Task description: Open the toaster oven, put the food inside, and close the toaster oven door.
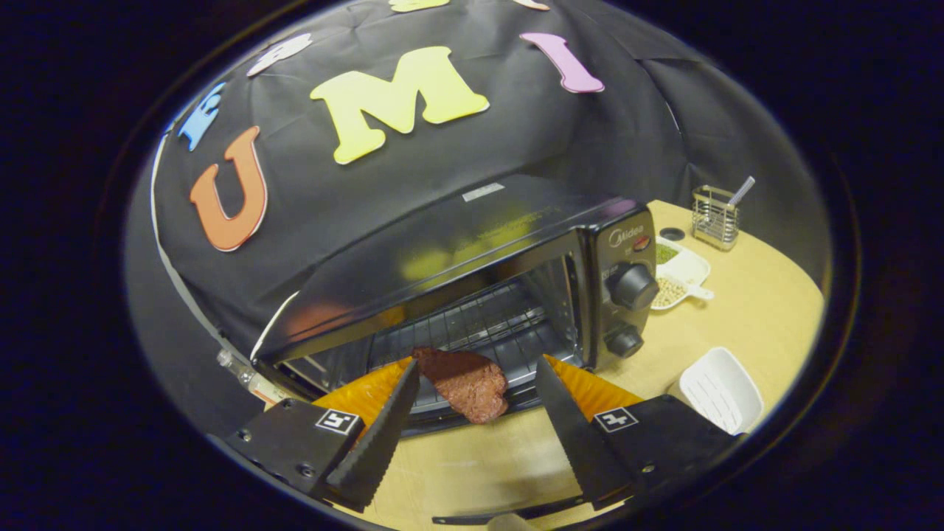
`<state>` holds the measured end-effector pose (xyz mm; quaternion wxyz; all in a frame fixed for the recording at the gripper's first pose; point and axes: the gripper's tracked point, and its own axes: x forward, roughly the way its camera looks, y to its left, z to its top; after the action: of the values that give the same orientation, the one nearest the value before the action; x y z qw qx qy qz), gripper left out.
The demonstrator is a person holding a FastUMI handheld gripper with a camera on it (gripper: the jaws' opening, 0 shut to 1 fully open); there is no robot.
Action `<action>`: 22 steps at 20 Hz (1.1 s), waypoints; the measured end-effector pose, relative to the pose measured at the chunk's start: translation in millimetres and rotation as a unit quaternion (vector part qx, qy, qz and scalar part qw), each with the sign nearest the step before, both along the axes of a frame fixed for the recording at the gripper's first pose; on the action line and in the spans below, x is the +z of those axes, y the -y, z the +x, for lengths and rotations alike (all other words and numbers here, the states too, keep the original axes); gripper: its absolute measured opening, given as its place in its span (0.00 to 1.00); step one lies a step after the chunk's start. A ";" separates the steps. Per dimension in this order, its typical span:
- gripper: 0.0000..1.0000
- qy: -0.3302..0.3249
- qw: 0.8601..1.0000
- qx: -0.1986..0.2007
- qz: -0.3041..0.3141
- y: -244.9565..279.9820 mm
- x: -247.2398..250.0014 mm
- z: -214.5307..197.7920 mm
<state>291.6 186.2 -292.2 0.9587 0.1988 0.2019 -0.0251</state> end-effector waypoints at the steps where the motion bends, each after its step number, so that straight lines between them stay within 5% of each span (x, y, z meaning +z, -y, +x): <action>1: 1.00 0.002 1.000 0.005 -0.012 -4.0 8.2 -7.6; 11: 1.00 0.027 0.993 0.048 -0.107 37.7 42.1 -109.1; 22: 1.00 -0.029 0.983 0.086 -0.162 37.4 -52.5 -193.4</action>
<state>98.2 148.9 -344.7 0.9706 0.0220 0.2391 0.0199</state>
